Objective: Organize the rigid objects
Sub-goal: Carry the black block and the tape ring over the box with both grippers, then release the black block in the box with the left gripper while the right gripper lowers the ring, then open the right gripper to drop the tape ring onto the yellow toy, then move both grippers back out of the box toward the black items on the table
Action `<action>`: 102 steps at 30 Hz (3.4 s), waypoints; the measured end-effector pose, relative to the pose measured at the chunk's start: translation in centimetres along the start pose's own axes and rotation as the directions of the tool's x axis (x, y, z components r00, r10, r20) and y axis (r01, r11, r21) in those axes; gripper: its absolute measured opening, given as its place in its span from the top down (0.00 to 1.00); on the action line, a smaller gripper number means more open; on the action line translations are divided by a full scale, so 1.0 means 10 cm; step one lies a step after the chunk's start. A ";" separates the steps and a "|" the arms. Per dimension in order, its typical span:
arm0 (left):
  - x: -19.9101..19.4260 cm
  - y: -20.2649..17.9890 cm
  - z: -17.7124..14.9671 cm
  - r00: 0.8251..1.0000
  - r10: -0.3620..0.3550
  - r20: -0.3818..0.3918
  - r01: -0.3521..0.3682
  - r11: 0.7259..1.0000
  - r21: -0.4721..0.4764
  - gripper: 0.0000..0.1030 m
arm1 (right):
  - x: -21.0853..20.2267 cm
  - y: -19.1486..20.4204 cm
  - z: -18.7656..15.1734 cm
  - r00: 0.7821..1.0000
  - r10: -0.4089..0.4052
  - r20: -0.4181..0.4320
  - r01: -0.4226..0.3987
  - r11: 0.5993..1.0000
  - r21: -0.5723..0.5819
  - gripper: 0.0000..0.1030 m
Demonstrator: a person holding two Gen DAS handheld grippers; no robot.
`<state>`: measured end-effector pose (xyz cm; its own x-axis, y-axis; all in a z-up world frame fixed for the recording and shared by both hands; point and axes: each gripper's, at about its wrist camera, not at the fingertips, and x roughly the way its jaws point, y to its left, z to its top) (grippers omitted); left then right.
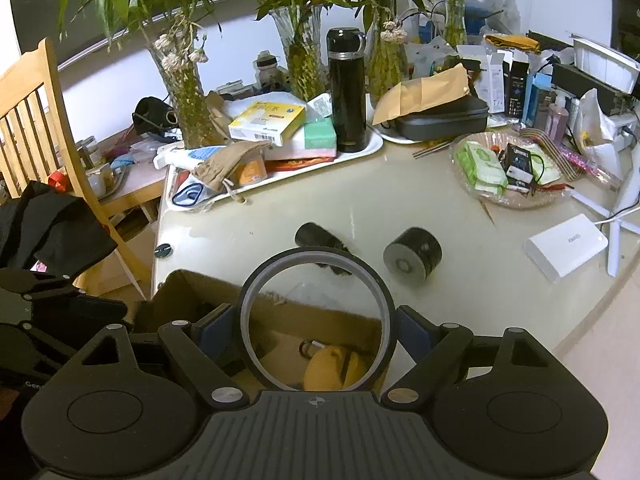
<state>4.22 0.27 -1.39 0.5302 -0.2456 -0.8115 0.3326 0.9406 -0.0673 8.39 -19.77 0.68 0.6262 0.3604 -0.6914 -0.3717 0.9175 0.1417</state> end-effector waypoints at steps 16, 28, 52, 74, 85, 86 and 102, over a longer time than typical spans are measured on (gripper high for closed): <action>-0.12 0.09 -0.19 1.000 0.002 0.011 -0.001 0.999 -0.052 0.33 | 0.01 0.15 -0.26 0.999 0.011 -0.040 -0.012 1.000 -0.006 0.15; -0.15 0.14 -0.21 1.000 -0.002 0.027 0.004 0.998 -0.069 0.33 | 0.08 0.30 -0.15 1.000 -0.008 -0.025 0.006 0.998 -0.058 0.12; -0.13 0.12 -0.16 1.000 0.004 0.028 -0.002 0.998 -0.069 0.33 | 0.23 0.19 -0.40 0.988 -0.055 -0.143 0.050 0.998 -0.039 0.00; -0.05 0.05 -0.06 0.999 -0.001 0.045 0.003 0.999 -0.054 0.33 | 0.25 0.01 -0.44 0.985 -0.034 -0.166 0.043 0.998 0.048 0.00; -0.02 0.06 0.08 0.996 -0.017 0.089 0.023 0.997 -0.067 0.33 | 0.21 -0.08 -0.33 0.990 -0.022 -0.139 0.036 0.994 0.101 0.01; -0.02 0.06 0.09 0.995 -0.020 0.094 0.026 0.998 -0.065 0.33 | 0.21 -0.08 -0.31 0.990 -0.023 -0.136 0.037 0.994 0.100 0.01; 0.06 0.03 0.50 0.987 -0.037 0.159 0.044 0.998 -0.037 0.33 | 0.18 -0.38 0.13 0.994 -0.069 -0.083 0.077 0.993 0.094 0.01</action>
<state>8.52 -0.77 0.95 0.6349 -0.3145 -0.7057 0.3261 0.9371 -0.1242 11.83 -22.42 -0.24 0.5913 0.2807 -0.7560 -0.2564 0.9543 0.1537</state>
